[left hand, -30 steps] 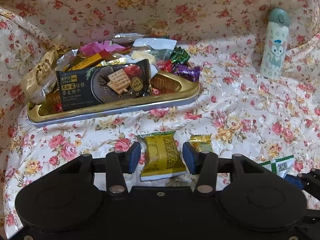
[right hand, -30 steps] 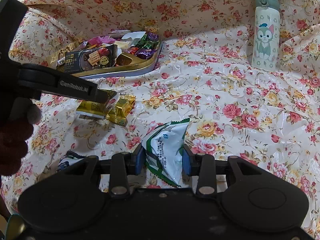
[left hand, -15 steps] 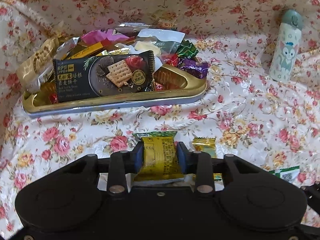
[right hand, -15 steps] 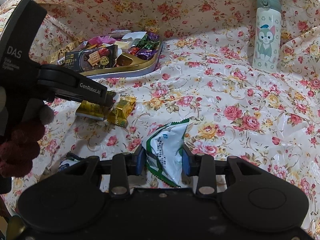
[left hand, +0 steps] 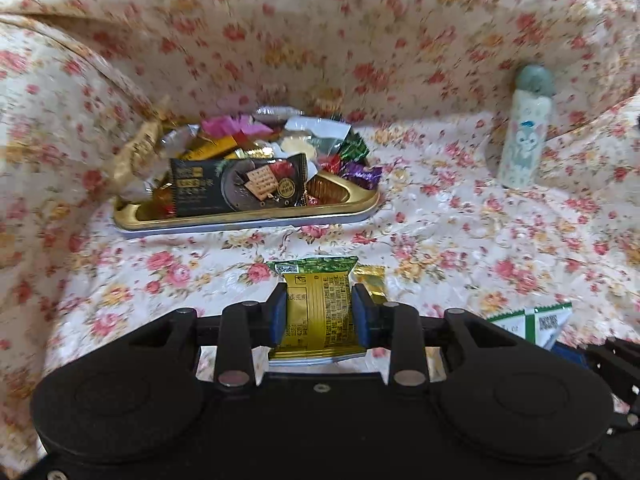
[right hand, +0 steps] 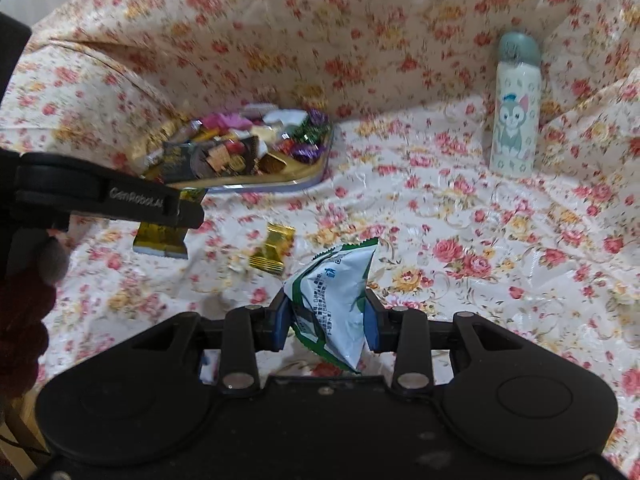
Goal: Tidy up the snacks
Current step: 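Carry the white-green packet and gold packet with both tools over the gold tray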
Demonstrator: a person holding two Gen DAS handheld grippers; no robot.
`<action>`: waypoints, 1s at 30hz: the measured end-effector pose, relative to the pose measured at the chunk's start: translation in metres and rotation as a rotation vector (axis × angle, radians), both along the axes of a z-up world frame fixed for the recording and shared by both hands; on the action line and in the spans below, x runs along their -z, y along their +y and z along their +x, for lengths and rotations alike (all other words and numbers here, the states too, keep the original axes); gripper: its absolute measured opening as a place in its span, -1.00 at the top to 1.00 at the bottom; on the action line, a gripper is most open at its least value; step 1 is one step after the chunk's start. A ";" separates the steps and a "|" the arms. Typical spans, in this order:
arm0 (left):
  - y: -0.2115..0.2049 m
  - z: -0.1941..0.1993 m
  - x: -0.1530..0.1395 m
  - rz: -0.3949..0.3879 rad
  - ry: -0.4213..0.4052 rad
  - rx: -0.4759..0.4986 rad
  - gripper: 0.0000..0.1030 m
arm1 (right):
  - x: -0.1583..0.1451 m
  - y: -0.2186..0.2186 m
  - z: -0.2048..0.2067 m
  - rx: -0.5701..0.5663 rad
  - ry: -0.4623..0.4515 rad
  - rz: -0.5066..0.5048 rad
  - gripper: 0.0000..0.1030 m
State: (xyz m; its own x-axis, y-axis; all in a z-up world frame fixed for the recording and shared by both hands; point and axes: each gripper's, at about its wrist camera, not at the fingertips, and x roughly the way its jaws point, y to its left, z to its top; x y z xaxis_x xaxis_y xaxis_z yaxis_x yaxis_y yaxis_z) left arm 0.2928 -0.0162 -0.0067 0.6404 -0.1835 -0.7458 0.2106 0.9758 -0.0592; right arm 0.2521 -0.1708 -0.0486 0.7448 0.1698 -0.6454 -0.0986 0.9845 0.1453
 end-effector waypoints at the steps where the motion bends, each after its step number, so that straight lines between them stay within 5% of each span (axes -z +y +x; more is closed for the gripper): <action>1: 0.001 -0.008 -0.005 -0.002 -0.005 0.001 0.20 | -0.004 0.000 -0.006 -0.004 -0.008 0.002 0.25; 15: 0.018 -0.122 -0.038 -0.021 0.001 -0.035 0.20 | -0.053 -0.009 -0.120 -0.054 -0.127 0.027 0.25; 30: 0.012 -0.199 -0.015 -0.056 0.098 -0.061 0.20 | -0.051 -0.024 -0.211 -0.071 -0.146 0.047 0.25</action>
